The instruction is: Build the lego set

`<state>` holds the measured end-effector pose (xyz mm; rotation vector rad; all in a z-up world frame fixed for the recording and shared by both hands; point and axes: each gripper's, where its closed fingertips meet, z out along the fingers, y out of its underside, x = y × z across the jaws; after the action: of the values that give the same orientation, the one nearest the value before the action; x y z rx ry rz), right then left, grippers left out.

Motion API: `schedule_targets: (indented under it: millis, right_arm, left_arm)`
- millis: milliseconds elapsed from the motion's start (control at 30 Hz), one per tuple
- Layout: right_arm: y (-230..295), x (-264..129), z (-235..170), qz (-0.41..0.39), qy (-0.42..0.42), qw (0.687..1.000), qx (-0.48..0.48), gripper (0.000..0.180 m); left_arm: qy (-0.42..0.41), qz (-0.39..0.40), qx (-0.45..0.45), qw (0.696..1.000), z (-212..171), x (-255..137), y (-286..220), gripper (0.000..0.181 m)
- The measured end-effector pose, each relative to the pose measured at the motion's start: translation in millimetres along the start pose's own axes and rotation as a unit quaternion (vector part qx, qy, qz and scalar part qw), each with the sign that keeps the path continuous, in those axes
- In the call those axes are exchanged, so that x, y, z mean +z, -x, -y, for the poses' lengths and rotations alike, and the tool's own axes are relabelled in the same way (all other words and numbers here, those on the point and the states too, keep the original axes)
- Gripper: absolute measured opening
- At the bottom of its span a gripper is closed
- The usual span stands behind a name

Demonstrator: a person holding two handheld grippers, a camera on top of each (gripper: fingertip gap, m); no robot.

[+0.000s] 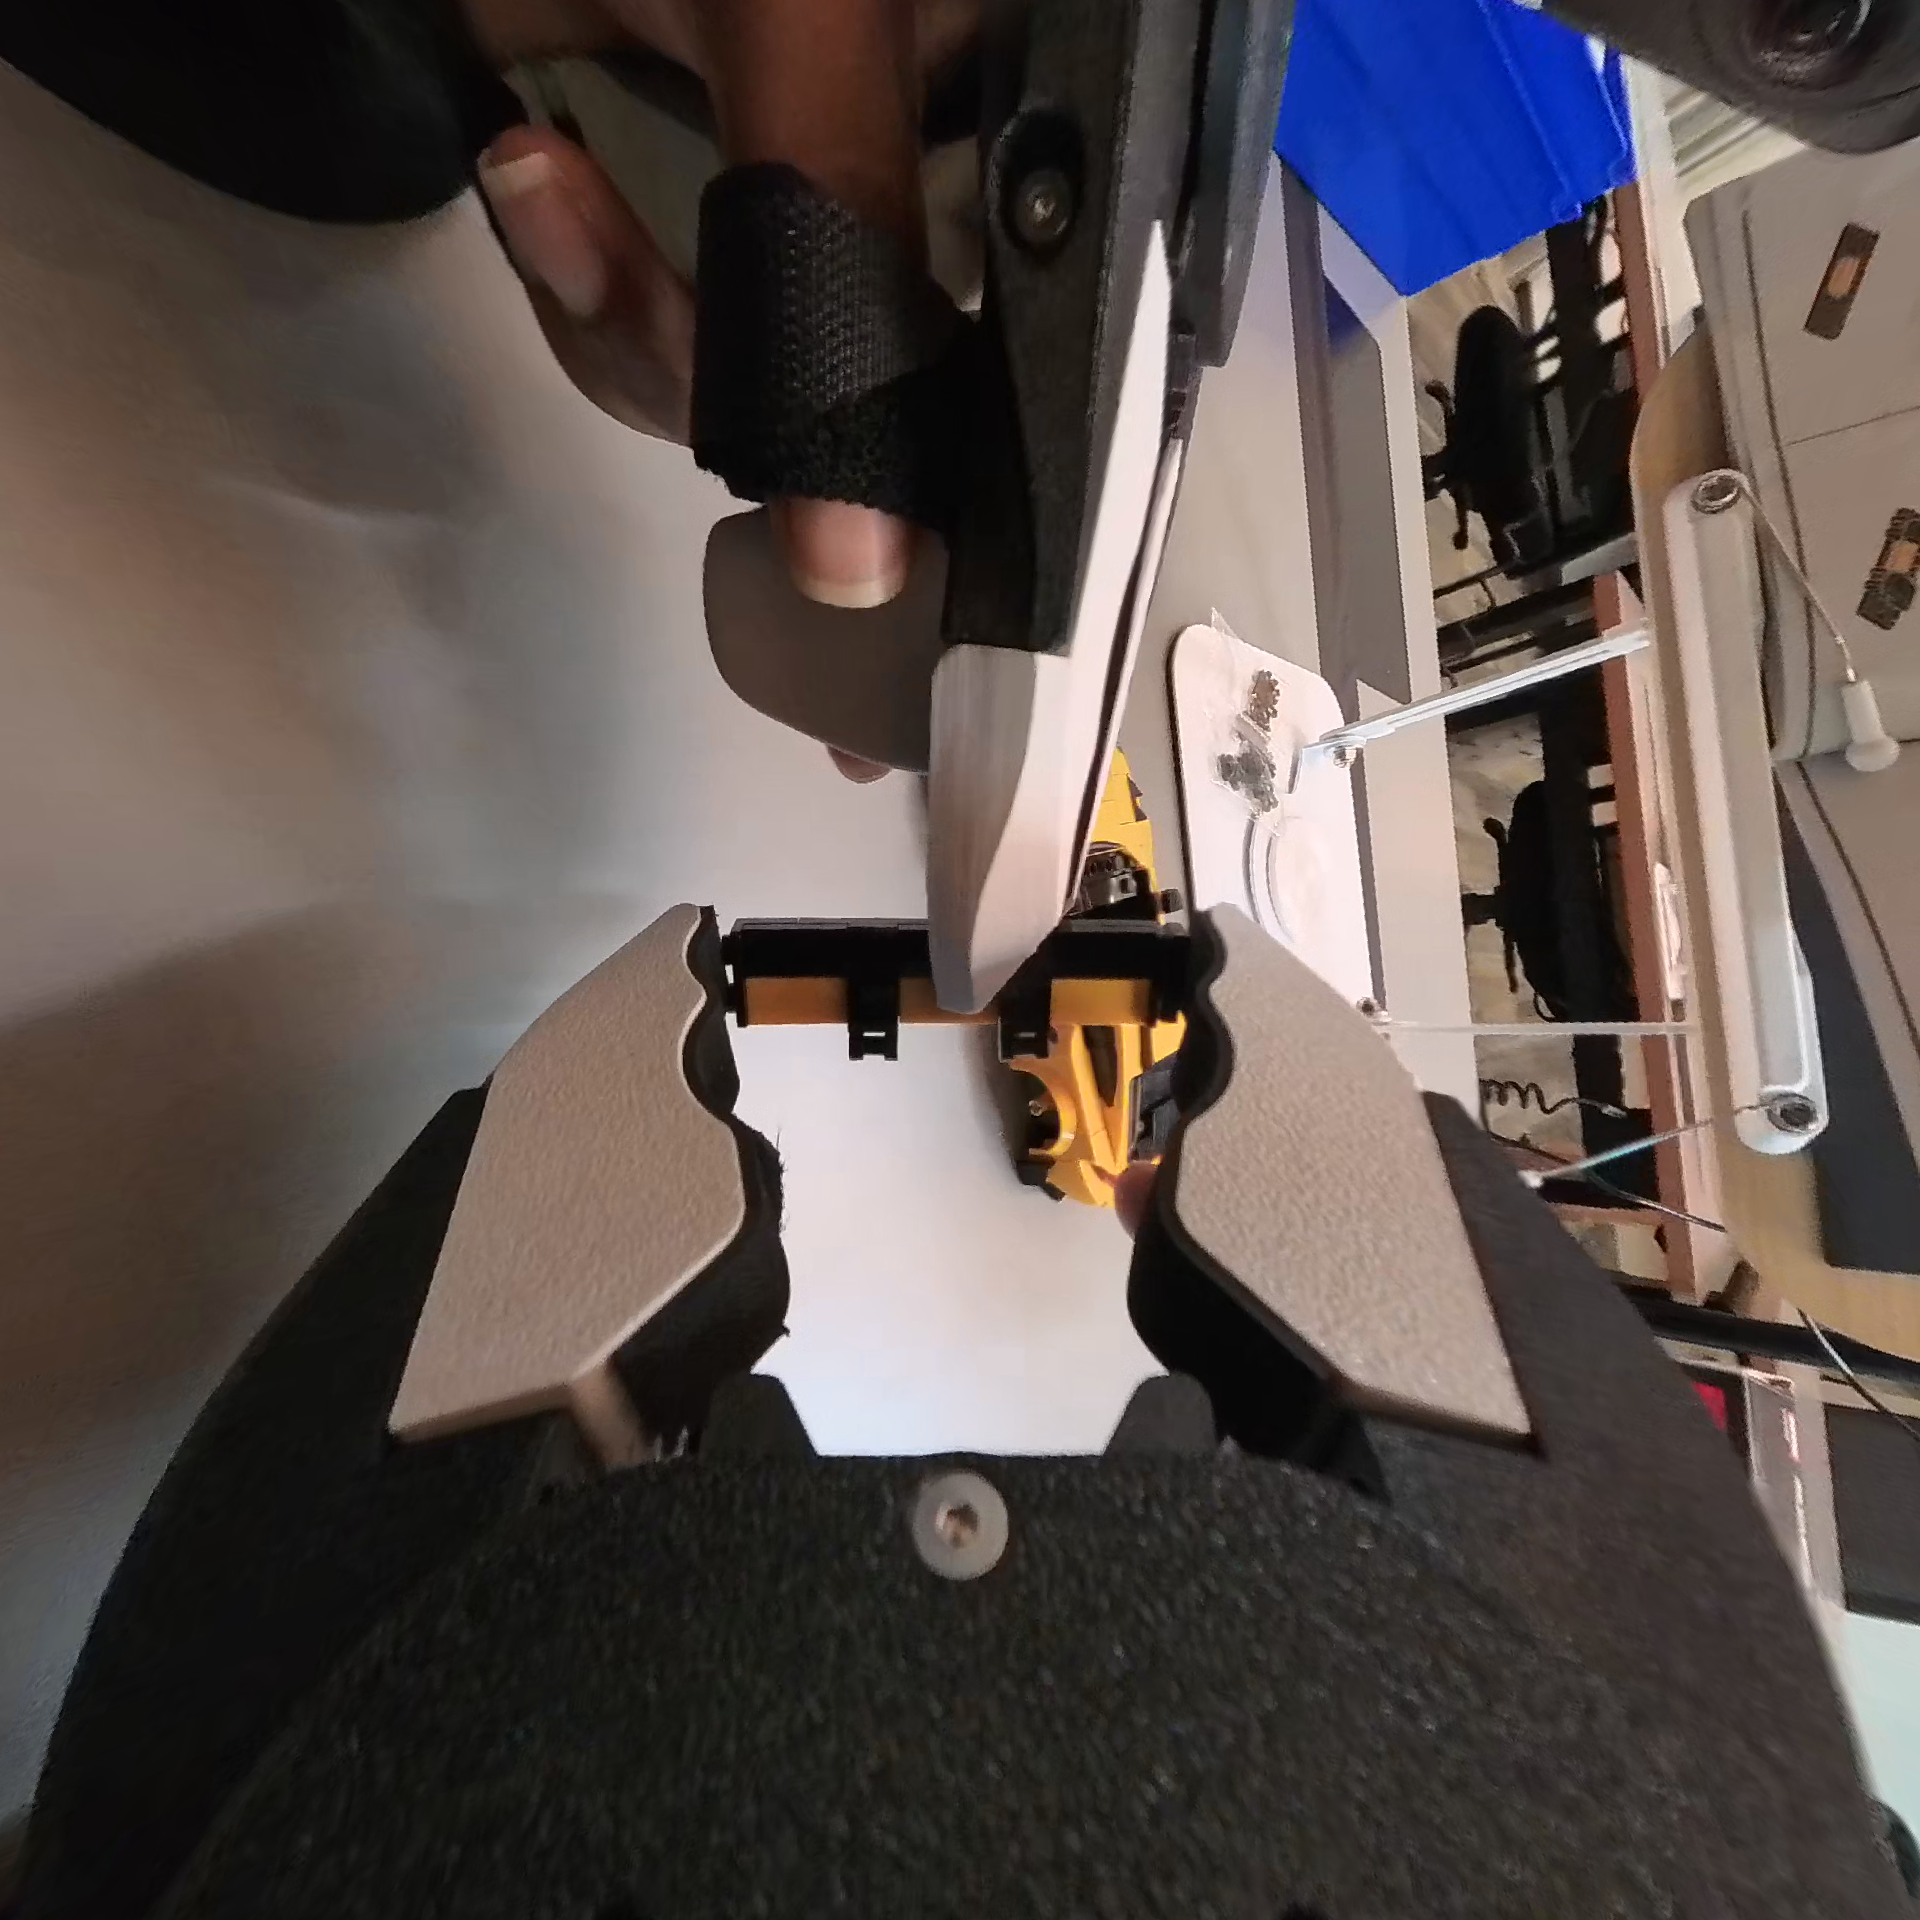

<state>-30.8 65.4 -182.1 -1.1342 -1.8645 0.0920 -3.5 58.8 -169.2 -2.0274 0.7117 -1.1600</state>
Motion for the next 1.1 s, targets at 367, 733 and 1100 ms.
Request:
schedule_targets:
  millis: [367,733,1100]
  right_arm:
    - [-3.0,-5.7,1.8,-0.016,-0.01,1.0,-0.015,0.084]
    - [-6.2,-6.2,6.0,-0.043,-0.026,0.998,-0.042,0.084]
    - [-2.8,-7.6,3.9,-0.045,-0.019,0.996,-0.072,0.084]
  left_arm:
    - [-0.013,-0.016,0.026,0.999,3.7,-1.4,-7.2,0.01]
    - [-0.056,-0.001,0.041,0.998,19.1,-9.1,-7.5,0.016]
    - [-0.044,0.02,0.048,0.998,16.5,-8.4,-7.0,0.009]
